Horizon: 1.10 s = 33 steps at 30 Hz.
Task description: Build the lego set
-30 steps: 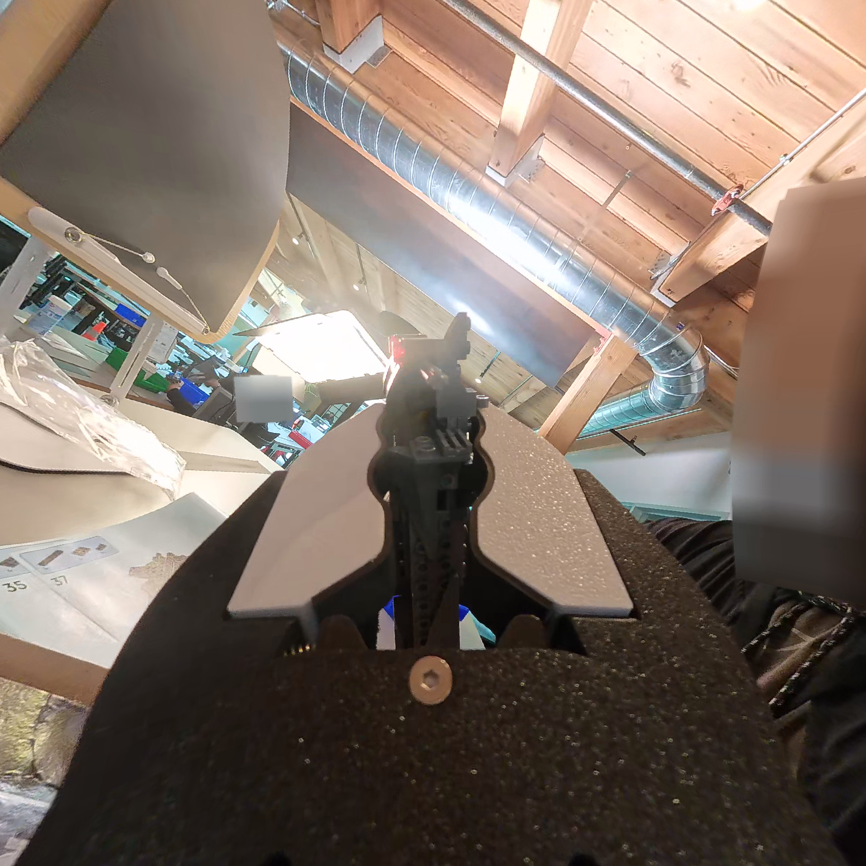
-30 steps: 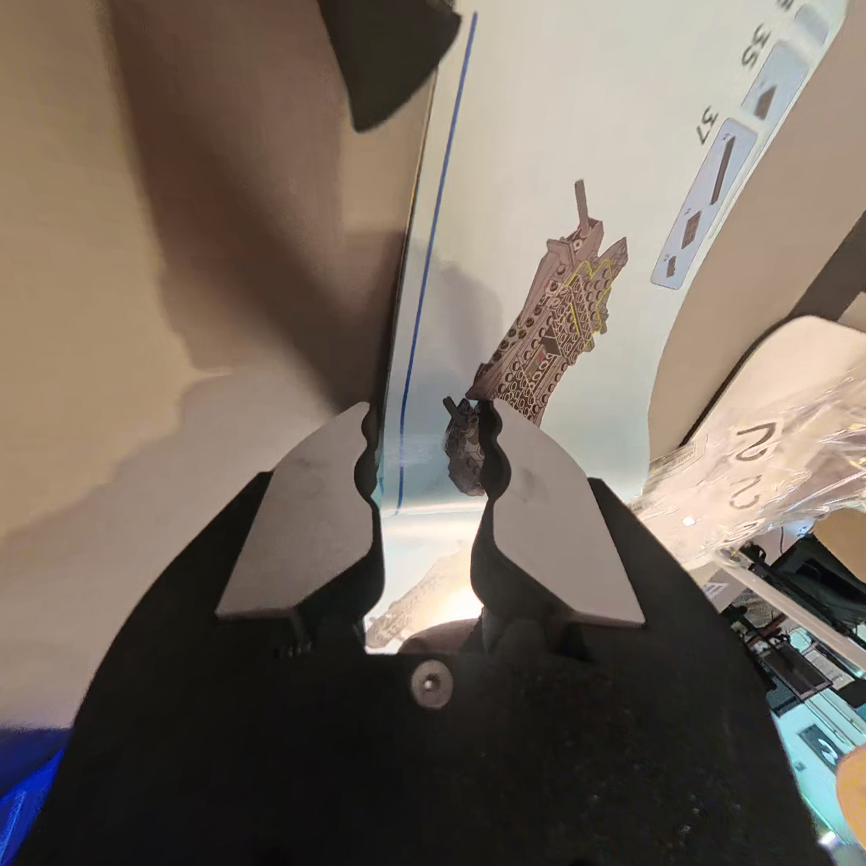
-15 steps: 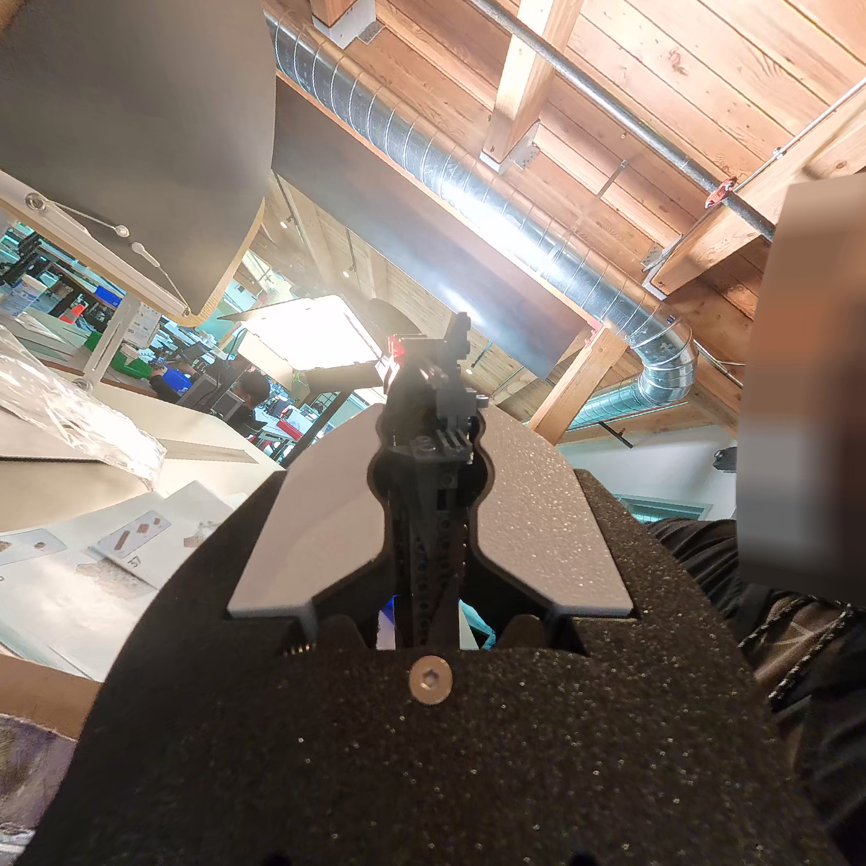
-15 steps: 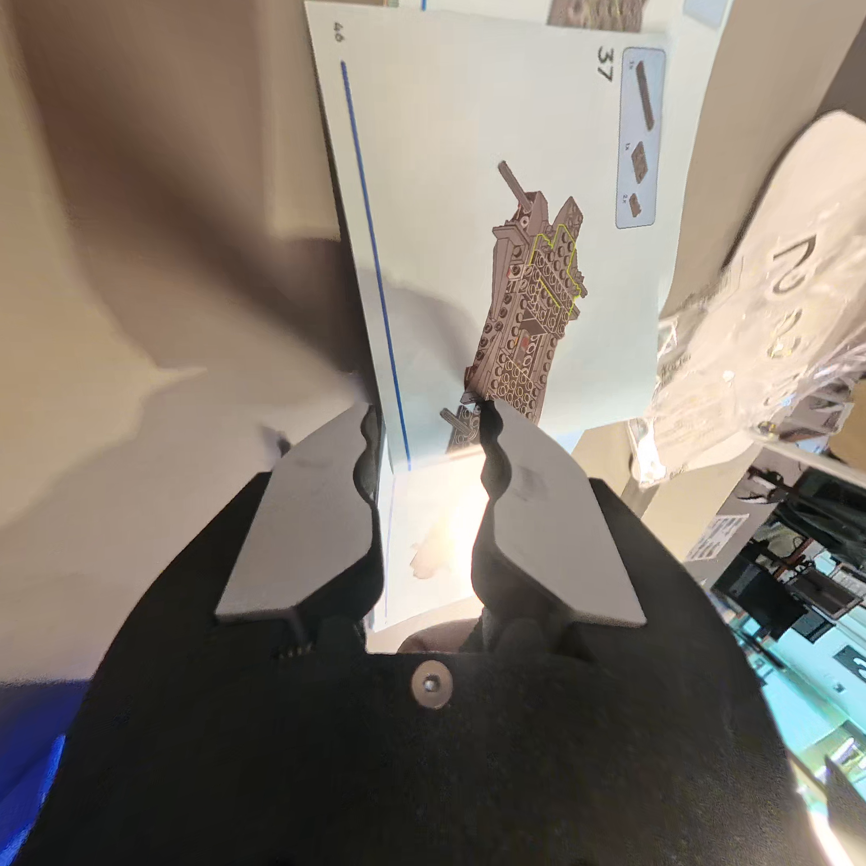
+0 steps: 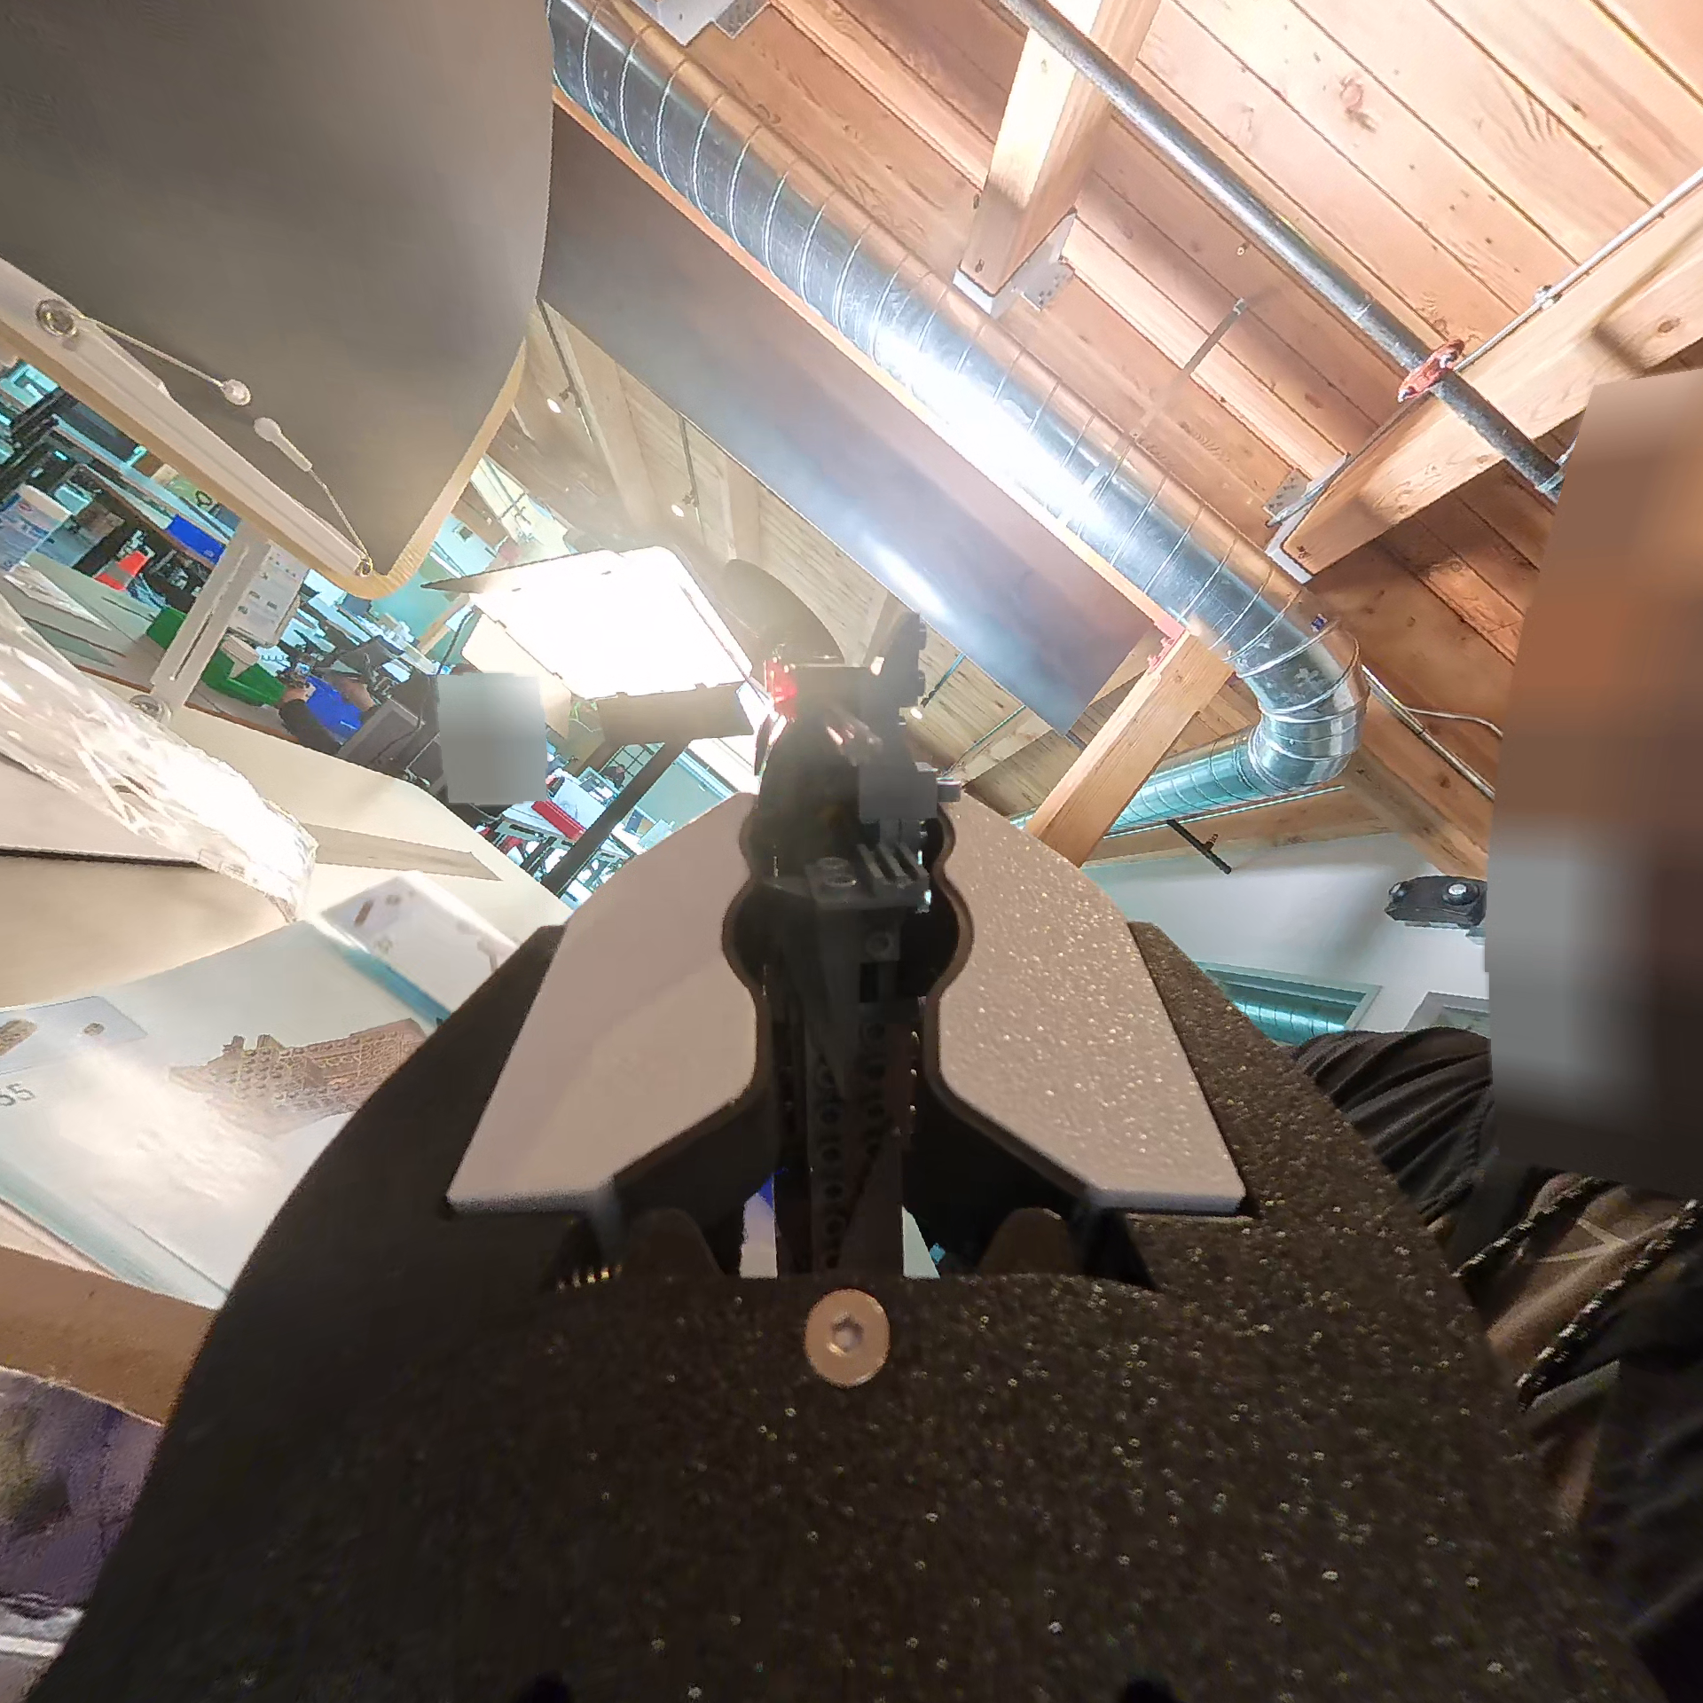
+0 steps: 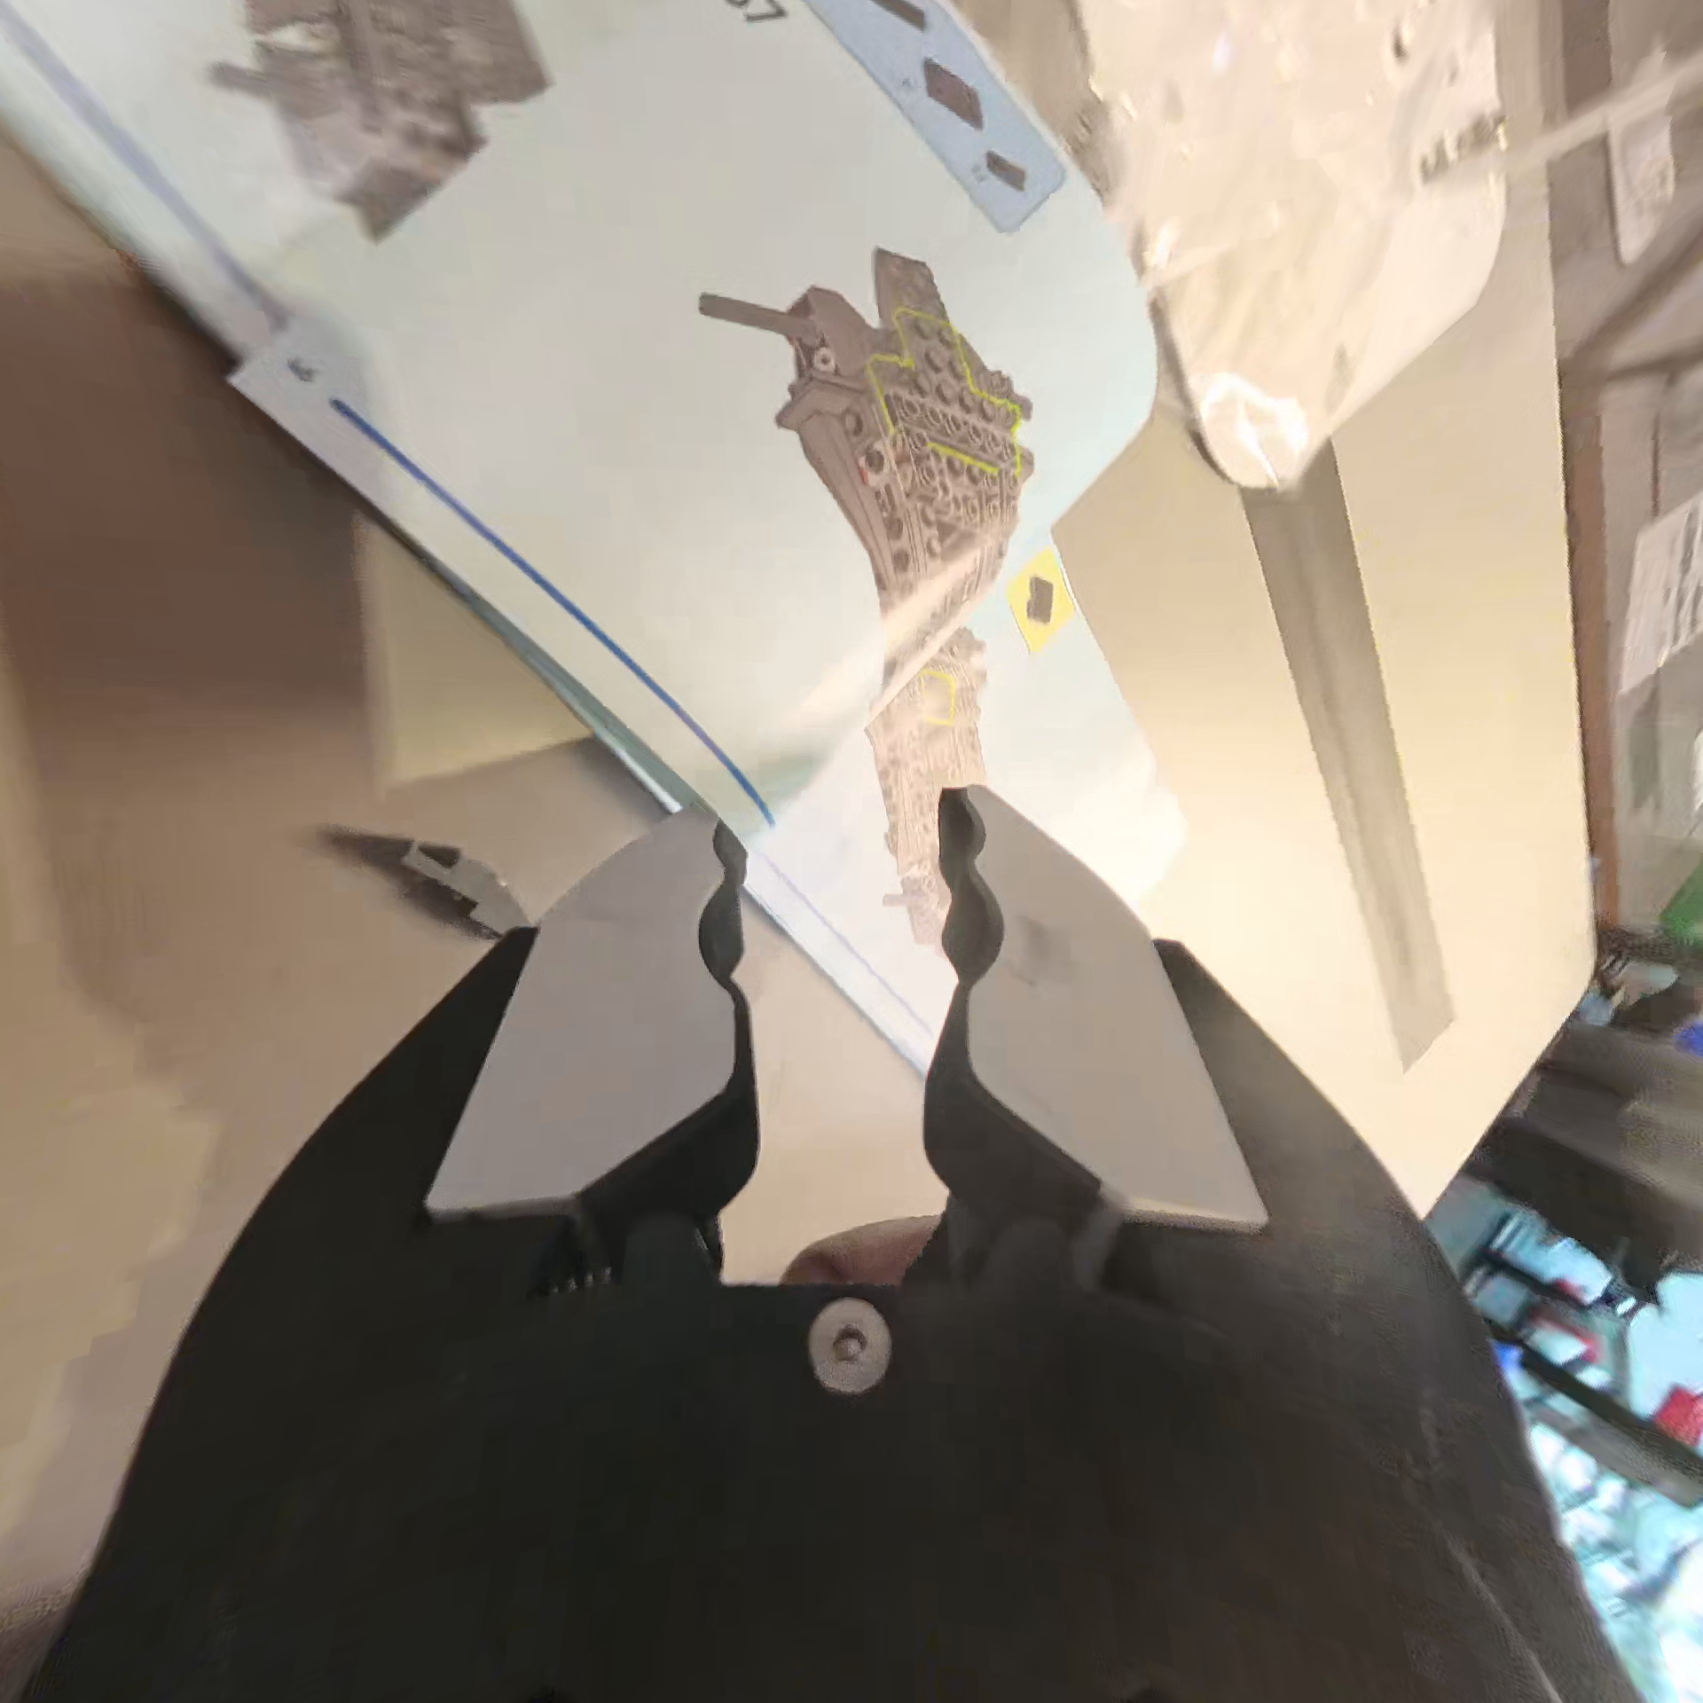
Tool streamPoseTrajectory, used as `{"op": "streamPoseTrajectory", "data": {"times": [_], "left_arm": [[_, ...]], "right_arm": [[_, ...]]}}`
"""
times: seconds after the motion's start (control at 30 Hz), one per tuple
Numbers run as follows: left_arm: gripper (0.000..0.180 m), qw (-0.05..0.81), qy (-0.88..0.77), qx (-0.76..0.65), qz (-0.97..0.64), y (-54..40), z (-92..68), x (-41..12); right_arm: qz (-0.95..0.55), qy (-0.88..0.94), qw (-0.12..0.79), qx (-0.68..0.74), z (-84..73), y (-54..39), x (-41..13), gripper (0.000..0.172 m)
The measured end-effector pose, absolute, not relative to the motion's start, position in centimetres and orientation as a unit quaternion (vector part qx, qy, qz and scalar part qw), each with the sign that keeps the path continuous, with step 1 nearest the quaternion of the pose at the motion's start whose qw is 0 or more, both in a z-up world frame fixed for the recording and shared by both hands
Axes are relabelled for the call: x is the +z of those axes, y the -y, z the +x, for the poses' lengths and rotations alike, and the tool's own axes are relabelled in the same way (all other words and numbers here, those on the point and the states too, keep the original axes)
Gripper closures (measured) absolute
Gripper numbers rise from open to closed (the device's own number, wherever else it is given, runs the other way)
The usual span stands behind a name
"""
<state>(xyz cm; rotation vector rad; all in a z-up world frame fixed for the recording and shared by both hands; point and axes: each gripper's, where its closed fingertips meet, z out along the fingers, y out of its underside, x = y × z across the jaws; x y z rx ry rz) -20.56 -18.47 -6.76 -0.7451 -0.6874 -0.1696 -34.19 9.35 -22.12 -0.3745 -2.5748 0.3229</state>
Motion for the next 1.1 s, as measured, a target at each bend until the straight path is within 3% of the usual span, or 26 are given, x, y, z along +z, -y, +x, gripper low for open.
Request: {"op": "streamPoseTrajectory", "data": {"times": [0.23,1.1], "left_arm": [[0.150,0.867,0.330,-0.089,-0.362,17.9,-20.8,-7.1],[0.150,0.857,0.343,-0.097,-0.372,17.0,-21.2,-7.8]], "right_arm": [[-0.264,0.918,0.272,0.120,-35.2,-12.2,-22.2,0.131],[-0.254,0.915,0.275,0.150,-35.1,-11.5,-21.5,0.132]]}}
